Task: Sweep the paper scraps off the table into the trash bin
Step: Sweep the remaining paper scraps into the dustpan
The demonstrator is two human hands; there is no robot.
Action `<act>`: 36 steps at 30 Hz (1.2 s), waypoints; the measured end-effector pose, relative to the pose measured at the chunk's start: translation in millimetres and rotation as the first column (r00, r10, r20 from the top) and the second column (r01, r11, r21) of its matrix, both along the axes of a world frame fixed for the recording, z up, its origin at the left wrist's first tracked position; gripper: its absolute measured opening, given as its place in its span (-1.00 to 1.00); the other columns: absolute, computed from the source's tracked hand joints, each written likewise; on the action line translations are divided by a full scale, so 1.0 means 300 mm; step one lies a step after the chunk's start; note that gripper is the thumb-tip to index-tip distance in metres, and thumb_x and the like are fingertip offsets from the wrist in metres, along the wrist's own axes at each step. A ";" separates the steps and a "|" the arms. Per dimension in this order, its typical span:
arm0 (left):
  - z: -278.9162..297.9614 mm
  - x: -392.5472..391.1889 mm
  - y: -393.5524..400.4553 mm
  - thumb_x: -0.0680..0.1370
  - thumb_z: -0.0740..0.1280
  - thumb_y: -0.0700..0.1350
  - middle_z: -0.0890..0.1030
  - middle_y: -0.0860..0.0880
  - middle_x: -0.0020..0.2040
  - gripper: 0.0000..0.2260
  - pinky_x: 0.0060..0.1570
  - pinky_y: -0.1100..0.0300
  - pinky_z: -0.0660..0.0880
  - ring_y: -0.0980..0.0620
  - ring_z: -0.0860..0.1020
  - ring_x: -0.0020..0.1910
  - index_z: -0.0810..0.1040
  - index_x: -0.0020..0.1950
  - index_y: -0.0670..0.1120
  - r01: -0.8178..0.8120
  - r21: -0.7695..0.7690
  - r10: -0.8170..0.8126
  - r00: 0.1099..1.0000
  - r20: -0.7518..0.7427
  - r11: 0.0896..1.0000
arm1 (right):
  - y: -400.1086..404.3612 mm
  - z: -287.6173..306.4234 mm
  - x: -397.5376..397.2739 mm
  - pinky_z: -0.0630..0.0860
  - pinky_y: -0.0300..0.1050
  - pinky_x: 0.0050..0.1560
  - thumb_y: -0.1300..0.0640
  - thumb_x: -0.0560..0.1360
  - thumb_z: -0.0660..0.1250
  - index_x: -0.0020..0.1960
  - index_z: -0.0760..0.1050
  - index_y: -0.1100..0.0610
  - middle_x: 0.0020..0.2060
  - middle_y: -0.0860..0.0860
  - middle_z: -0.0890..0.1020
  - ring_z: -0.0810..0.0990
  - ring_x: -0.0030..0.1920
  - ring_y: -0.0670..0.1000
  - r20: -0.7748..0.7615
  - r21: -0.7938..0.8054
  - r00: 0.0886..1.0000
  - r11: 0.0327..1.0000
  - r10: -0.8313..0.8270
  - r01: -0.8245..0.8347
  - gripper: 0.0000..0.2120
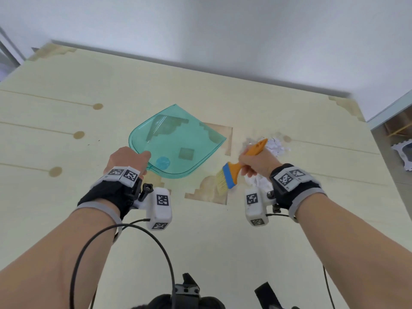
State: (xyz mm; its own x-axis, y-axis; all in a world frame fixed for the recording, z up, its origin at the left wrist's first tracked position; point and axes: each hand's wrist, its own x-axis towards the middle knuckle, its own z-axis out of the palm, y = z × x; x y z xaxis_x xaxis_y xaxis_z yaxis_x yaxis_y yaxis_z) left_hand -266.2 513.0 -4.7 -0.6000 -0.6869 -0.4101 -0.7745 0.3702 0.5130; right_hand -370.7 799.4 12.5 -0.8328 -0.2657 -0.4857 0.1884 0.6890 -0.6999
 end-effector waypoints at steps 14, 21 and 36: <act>-0.017 0.059 -0.008 0.46 0.26 -0.13 0.50 -0.13 -0.37 -0.78 -0.39 0.23 0.31 -0.08 0.43 -0.42 0.42 -0.36 -0.18 0.114 -0.079 -0.104 0.988 0.113 0.990 | 0.053 0.028 0.014 0.45 -0.17 -0.35 0.26 0.39 0.28 -0.32 0.45 0.16 -0.49 0.07 0.57 0.46 -0.52 -0.02 -0.156 0.035 0.982 0.993 -0.110 0.117 -0.88; -0.019 0.066 -0.025 0.46 0.22 -0.15 0.47 -0.13 -0.38 -0.78 -0.37 0.21 0.29 -0.07 0.40 -0.42 0.39 -0.38 -0.17 0.151 -0.112 -0.137 0.983 0.123 0.982 | 0.066 -0.030 0.052 0.55 -0.04 -0.10 0.30 0.40 0.23 -0.17 0.56 0.29 -0.41 0.11 0.56 0.50 -0.37 0.07 -0.146 0.220 0.988 0.971 -0.058 0.090 -0.87; -0.005 0.051 -0.012 0.45 0.24 -0.16 0.50 -0.10 -0.38 -0.80 -0.39 0.26 0.30 -0.02 0.44 -0.43 0.44 -0.36 -0.17 0.233 -0.170 -0.196 0.958 0.210 0.957 | 0.121 -0.009 -0.013 0.47 -0.16 -0.29 0.30 0.36 0.24 -0.42 0.46 0.22 -0.49 0.06 0.54 0.49 -0.43 0.01 -0.243 0.197 0.963 0.966 -0.119 0.169 -0.81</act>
